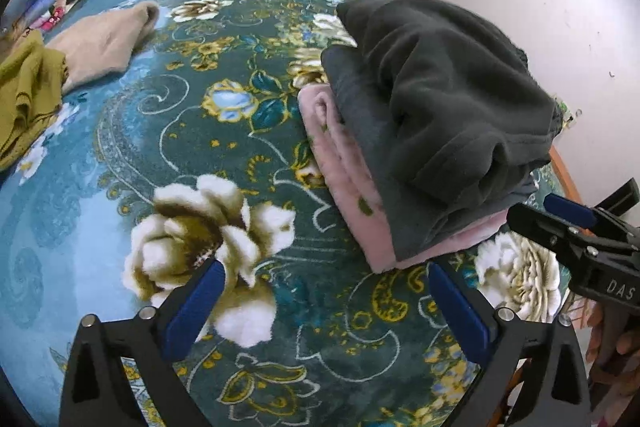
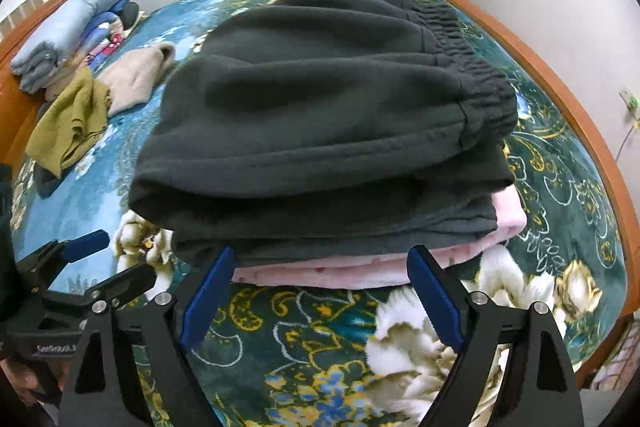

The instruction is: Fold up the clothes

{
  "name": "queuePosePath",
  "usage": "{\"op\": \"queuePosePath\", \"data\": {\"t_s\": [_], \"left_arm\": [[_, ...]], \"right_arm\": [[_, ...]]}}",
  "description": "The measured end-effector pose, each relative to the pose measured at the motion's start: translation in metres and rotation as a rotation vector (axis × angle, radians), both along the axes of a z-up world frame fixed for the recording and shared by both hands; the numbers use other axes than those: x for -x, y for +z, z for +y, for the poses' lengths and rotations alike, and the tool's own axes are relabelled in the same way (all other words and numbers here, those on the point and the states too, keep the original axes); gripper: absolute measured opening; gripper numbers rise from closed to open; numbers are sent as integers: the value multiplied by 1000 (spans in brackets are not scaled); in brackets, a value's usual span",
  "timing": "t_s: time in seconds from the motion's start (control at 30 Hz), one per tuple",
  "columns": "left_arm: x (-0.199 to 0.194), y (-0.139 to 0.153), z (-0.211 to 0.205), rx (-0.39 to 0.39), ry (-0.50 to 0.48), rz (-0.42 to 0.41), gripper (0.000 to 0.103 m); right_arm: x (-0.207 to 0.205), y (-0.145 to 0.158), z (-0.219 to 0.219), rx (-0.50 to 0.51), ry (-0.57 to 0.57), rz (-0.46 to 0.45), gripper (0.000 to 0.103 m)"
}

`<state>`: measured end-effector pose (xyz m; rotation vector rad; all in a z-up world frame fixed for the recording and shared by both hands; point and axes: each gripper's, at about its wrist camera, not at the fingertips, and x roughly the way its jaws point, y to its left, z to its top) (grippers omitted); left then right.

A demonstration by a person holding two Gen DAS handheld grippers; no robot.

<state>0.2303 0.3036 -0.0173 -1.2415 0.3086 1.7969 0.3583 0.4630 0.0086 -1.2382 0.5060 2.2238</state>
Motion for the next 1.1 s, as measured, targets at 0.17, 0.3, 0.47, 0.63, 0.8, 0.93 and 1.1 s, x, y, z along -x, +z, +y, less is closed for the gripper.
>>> {"op": "queuePosePath", "data": {"t_s": [0.17,0.3,0.47,0.63,0.8,0.93,1.1], "left_arm": [[2,0,-4,-18,-10,-26,103],[5,-2,-7,-24,8,-13,103],[9,-2,-13,-71,42,2,103],[4,1,-14,-103,22,48,103],[-2,-8,-9,-79,-42,83,103],[-1,-13,-7,-62,-51,87,103],[5,-18,-8,-64,-42,48,103]], "right_arm": [[1,-5,-3,0,-34,3,101],[5,-8,-4,4,-46,-16,101],[7,-9,-9,-18,-53,-22,101],[8,-7,-14,-75,-63,-16,101],[12,-9,-19,-80,-68,-38,101],[12,-13,-22,-72,-78,-57,101],[12,-17,-26,-76,-77,-88,101]]}}
